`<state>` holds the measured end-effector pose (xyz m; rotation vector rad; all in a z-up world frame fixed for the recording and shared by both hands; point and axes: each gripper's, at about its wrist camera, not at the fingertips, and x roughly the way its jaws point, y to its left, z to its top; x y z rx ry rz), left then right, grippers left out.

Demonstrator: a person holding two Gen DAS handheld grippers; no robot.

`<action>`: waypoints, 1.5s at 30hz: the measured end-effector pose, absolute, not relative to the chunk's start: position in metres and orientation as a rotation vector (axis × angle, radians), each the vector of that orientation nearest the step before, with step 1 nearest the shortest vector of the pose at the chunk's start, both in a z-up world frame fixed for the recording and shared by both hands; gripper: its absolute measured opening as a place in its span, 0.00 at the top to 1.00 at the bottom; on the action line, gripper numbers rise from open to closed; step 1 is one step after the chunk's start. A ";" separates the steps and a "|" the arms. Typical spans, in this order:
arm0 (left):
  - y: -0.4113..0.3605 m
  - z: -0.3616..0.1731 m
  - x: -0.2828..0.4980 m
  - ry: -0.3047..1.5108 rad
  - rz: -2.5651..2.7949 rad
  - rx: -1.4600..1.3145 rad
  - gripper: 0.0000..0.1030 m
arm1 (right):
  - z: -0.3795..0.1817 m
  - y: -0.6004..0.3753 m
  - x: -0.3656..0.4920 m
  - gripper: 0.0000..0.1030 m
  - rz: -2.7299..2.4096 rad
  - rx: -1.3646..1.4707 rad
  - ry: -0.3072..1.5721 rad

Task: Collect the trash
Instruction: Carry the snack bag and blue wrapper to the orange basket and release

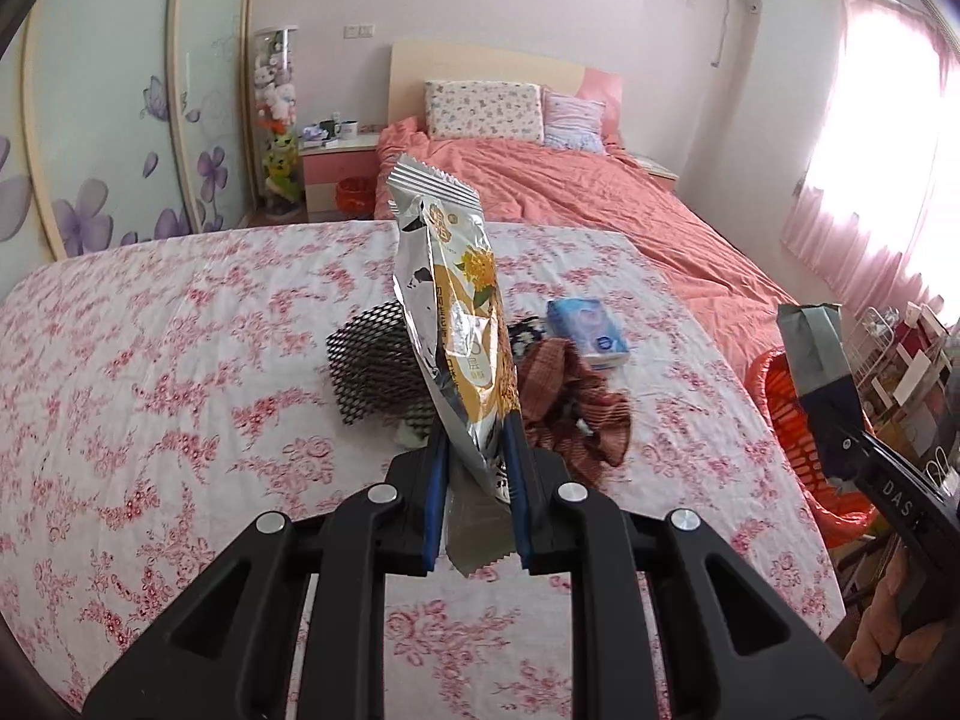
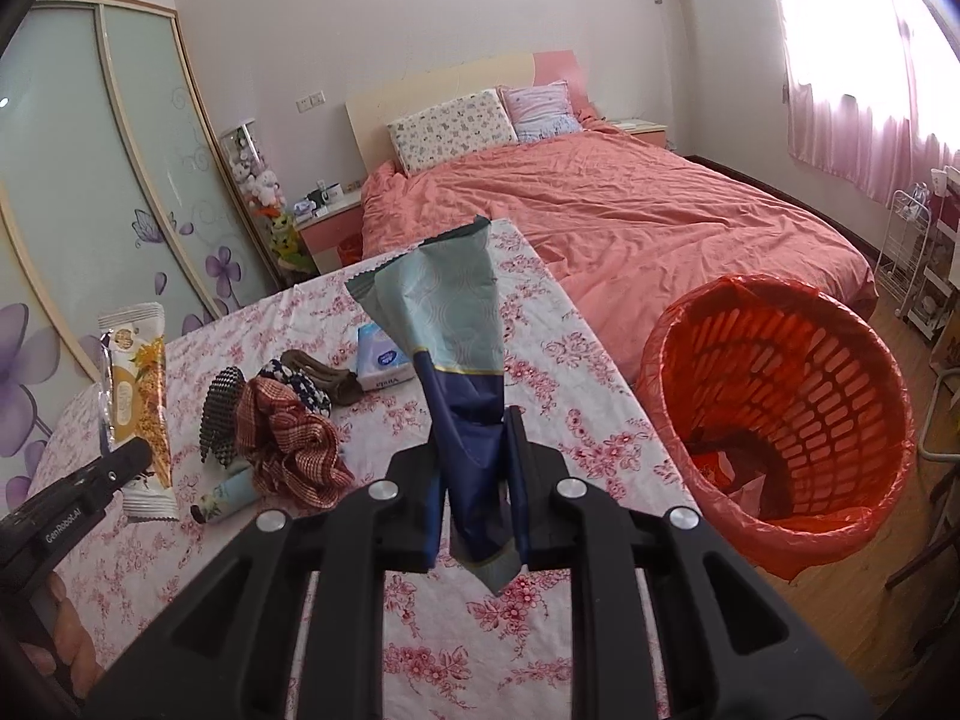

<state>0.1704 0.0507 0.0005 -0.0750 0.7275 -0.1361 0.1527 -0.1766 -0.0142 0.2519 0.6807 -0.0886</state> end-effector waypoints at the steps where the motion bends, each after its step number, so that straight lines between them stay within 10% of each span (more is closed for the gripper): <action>1: 0.047 0.002 0.169 0.725 -0.143 -0.071 0.82 | -0.013 -0.178 0.151 0.82 -0.092 0.255 0.677; 37: -0.222 -0.011 0.197 0.766 -0.680 0.098 0.81 | -0.022 -0.389 0.116 0.81 -0.385 0.508 0.568; 45: -0.234 -0.032 0.214 0.827 -0.617 0.114 0.51 | -0.041 -0.414 0.140 0.58 -0.397 0.535 0.591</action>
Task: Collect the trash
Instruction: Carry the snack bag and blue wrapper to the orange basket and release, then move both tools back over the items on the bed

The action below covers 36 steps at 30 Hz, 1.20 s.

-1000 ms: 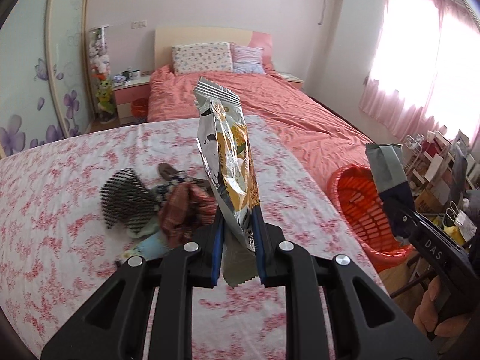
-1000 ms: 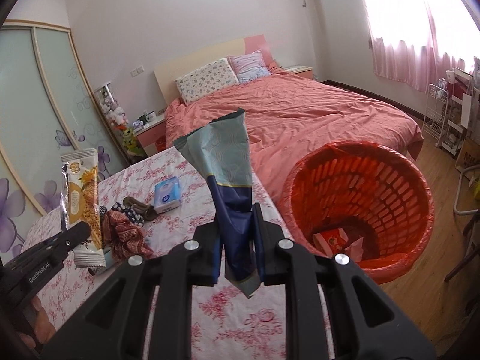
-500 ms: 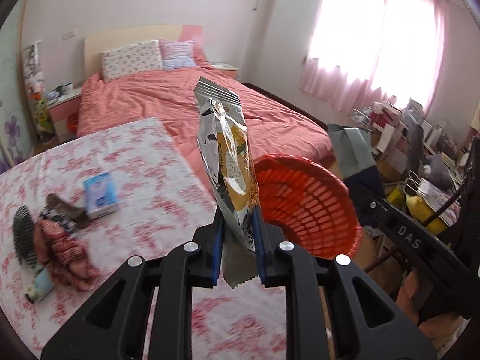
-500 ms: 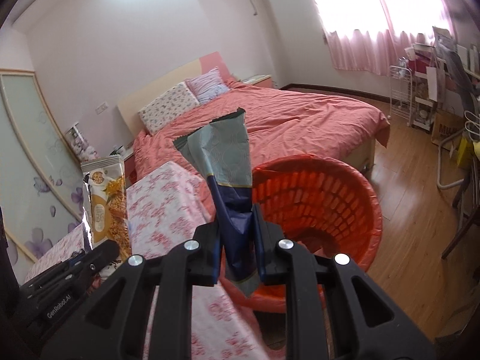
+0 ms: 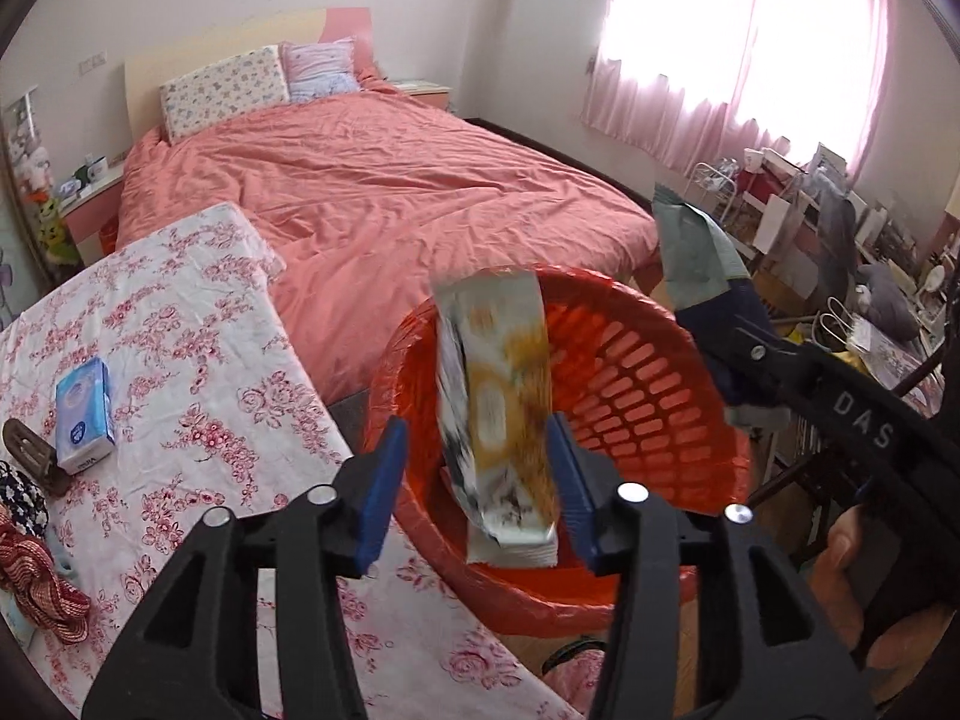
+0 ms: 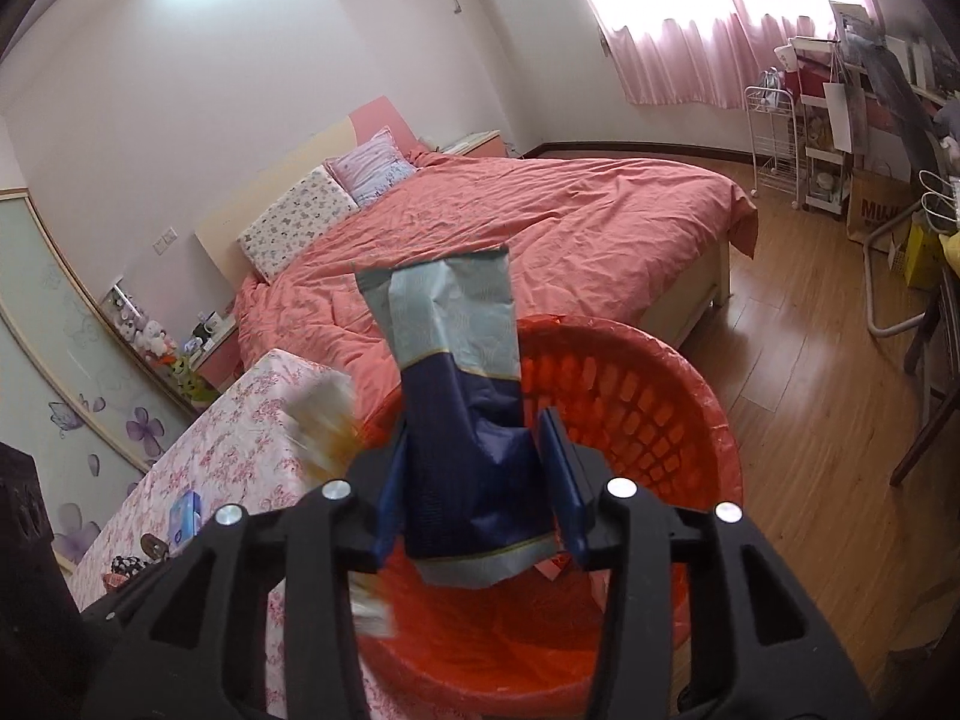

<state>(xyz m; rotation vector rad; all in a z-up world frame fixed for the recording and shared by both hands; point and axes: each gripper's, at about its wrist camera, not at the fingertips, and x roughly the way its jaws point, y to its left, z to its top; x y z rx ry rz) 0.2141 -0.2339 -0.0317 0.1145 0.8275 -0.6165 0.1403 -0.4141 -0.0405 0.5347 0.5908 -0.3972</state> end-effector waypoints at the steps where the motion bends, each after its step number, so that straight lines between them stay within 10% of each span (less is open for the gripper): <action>1: -0.231 -0.032 0.215 0.833 -0.601 0.113 0.50 | -0.042 -0.414 0.141 0.54 -0.401 0.527 0.594; 19: -0.107 -0.014 0.182 0.742 -0.322 0.127 0.24 | -0.038 -0.341 0.127 0.26 -0.397 0.384 0.628; 36: 0.094 -0.030 0.179 0.766 0.013 -0.021 0.11 | -0.050 -0.139 0.182 0.28 0.021 0.218 0.760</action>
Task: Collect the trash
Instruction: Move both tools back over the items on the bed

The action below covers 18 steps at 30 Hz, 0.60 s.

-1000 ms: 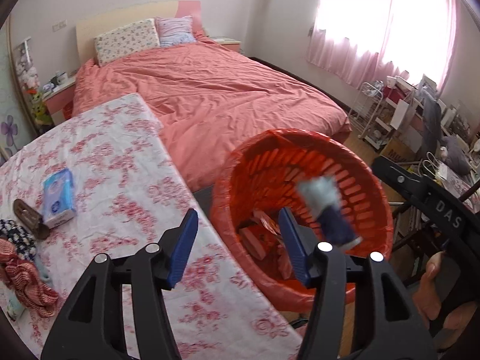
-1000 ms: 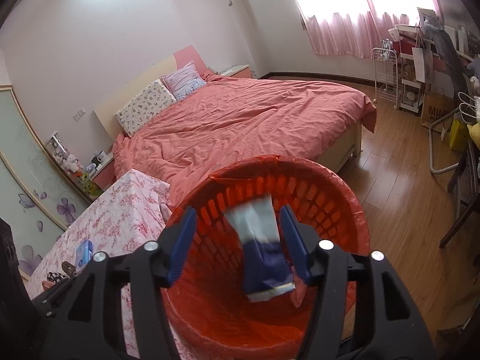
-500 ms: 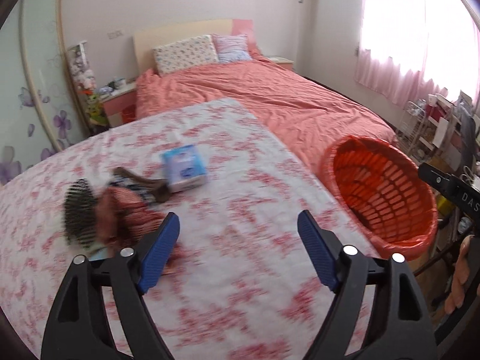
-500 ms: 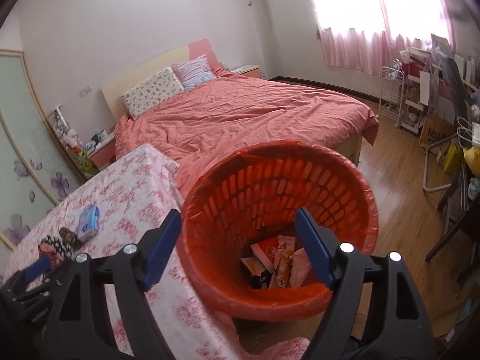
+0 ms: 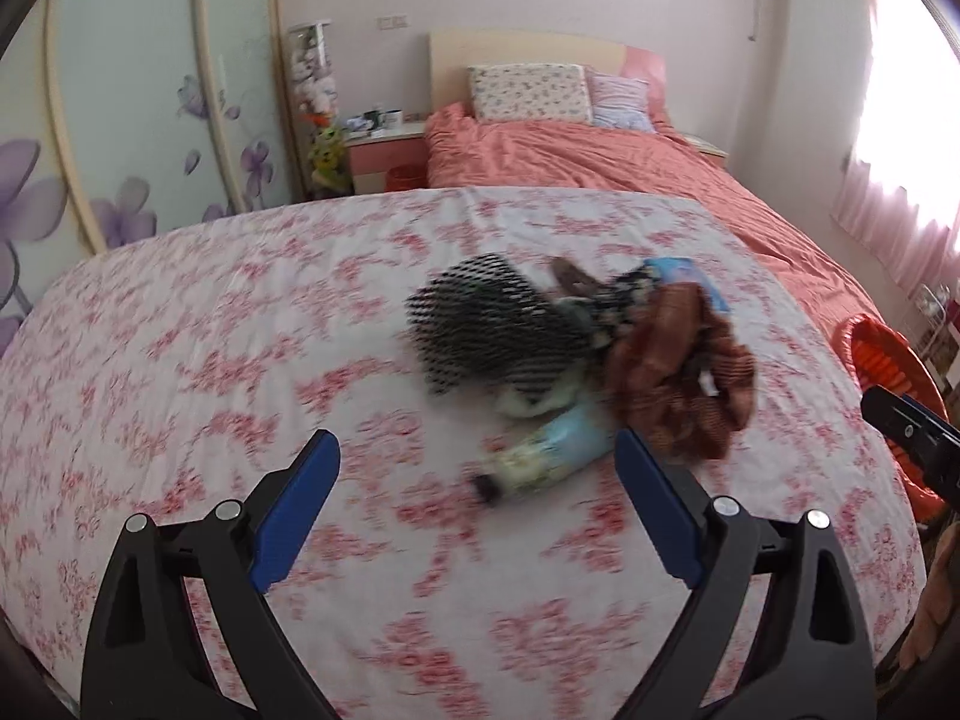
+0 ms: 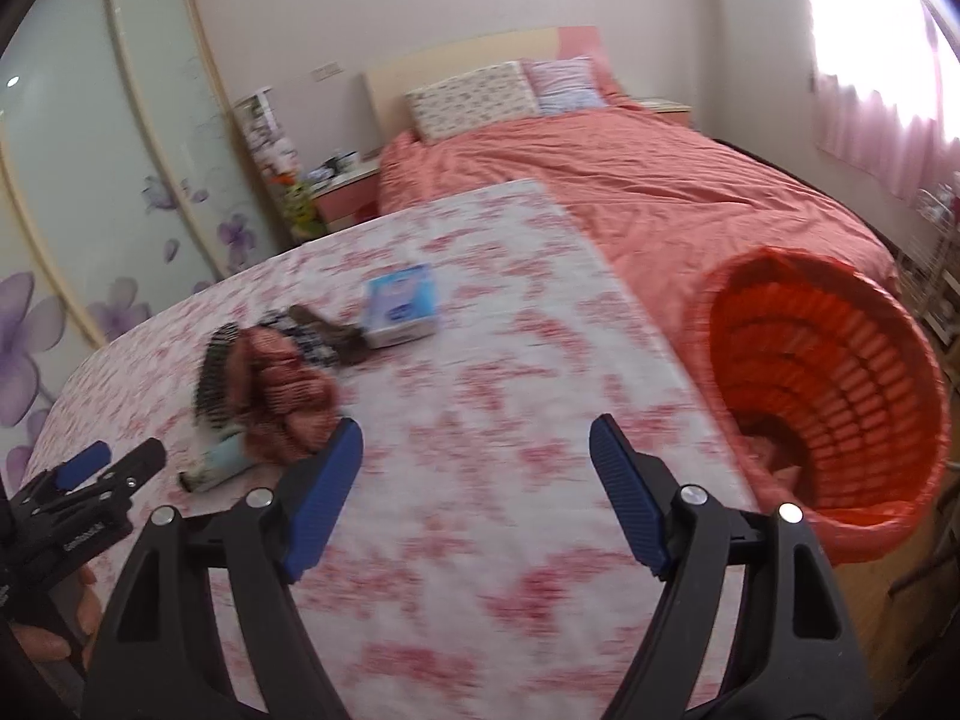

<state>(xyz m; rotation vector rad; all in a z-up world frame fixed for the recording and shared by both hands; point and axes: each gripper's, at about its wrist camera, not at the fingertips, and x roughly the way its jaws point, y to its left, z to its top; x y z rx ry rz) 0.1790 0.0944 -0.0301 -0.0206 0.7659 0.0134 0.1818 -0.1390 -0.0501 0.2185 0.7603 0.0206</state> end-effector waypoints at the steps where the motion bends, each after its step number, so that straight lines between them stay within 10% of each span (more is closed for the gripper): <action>1: 0.099 -0.031 0.179 0.767 0.021 -0.027 0.11 | -0.050 -0.129 0.186 0.30 0.038 0.212 0.763; 12: 0.138 -0.046 0.171 0.791 0.025 -0.100 0.11 | -0.067 -0.070 0.230 0.57 0.066 0.157 0.829; 18: 0.123 -0.052 0.180 0.810 -0.039 -0.094 0.11 | -0.069 -0.076 0.226 0.92 0.069 0.139 0.825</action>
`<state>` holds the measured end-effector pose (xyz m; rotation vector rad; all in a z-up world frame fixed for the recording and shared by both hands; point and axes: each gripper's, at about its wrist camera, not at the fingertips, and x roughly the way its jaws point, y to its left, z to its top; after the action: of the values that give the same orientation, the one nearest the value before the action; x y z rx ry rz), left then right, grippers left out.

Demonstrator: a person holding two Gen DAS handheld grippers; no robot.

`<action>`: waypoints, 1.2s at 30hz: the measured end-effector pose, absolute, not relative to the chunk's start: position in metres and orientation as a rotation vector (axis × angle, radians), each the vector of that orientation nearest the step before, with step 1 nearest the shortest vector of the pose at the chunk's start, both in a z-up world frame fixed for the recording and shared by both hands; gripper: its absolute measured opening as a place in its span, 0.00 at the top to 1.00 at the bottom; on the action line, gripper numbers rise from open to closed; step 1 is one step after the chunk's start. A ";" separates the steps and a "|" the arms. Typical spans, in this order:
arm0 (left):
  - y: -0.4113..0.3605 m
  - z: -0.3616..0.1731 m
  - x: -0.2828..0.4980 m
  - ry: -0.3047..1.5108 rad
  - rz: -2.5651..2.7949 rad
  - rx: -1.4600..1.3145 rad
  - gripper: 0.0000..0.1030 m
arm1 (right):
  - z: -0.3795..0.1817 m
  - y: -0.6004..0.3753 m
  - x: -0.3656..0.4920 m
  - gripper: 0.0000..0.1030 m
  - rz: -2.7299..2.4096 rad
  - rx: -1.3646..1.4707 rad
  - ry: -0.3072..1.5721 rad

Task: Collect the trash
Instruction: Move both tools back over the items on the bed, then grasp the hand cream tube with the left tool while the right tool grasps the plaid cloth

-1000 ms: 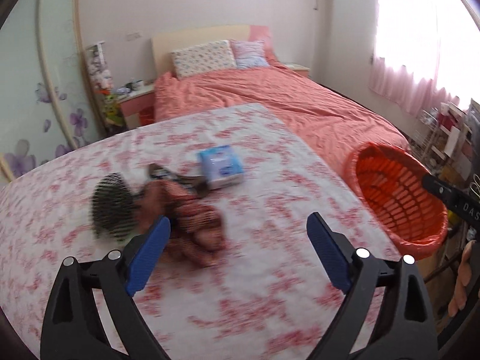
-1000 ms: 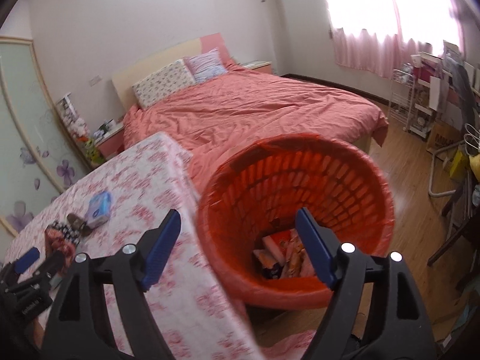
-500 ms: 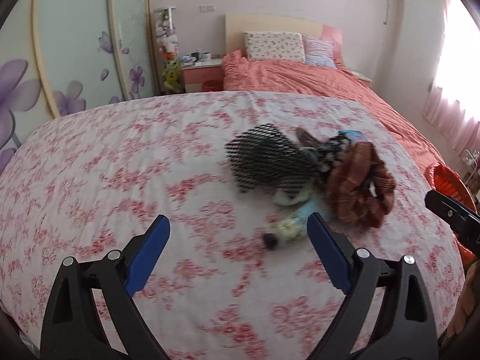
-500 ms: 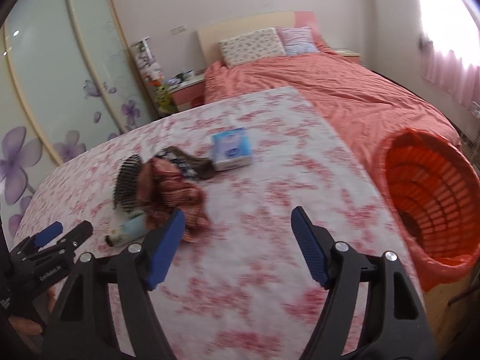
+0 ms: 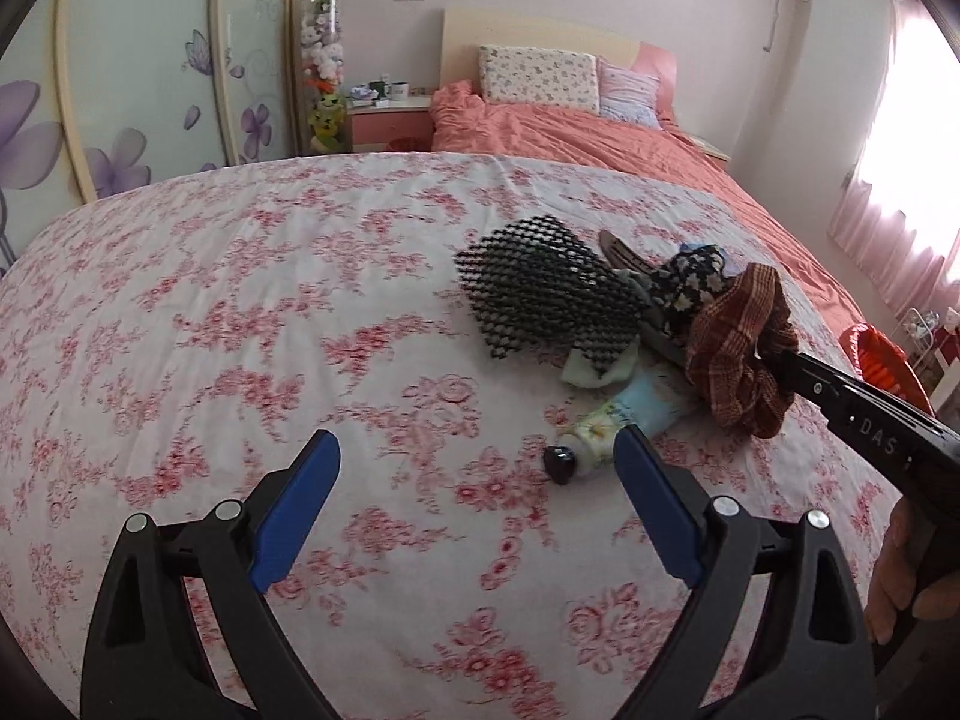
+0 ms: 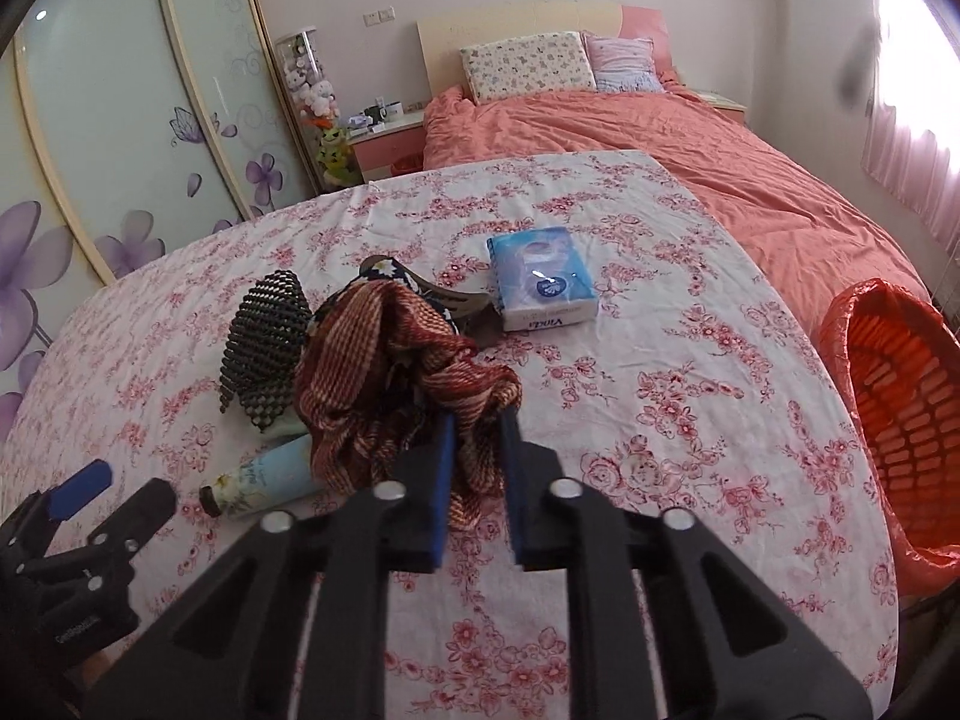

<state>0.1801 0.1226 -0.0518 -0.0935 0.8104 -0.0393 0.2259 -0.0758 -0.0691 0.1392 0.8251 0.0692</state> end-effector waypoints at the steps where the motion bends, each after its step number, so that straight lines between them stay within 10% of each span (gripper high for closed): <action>1: 0.118 -0.052 0.182 0.811 -0.049 -0.091 0.11 | -0.068 -0.078 0.224 0.96 0.065 0.143 0.819; 27: 0.059 -0.073 0.200 0.933 -0.246 -0.072 0.46 | -0.073 -0.145 0.204 0.88 -0.037 0.244 0.837; 31: 0.053 -0.076 0.206 0.932 -0.214 -0.055 0.46 | -0.076 -0.144 0.208 0.56 -0.005 0.260 0.839; 36: 0.036 -0.078 0.210 0.915 -0.174 0.021 0.46 | -0.088 -0.135 0.222 0.40 -0.017 0.222 0.867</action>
<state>0.2095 0.0360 -0.0781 0.0210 0.9145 -0.1735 0.2220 -0.1349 -0.0881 0.2219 0.8670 -0.0168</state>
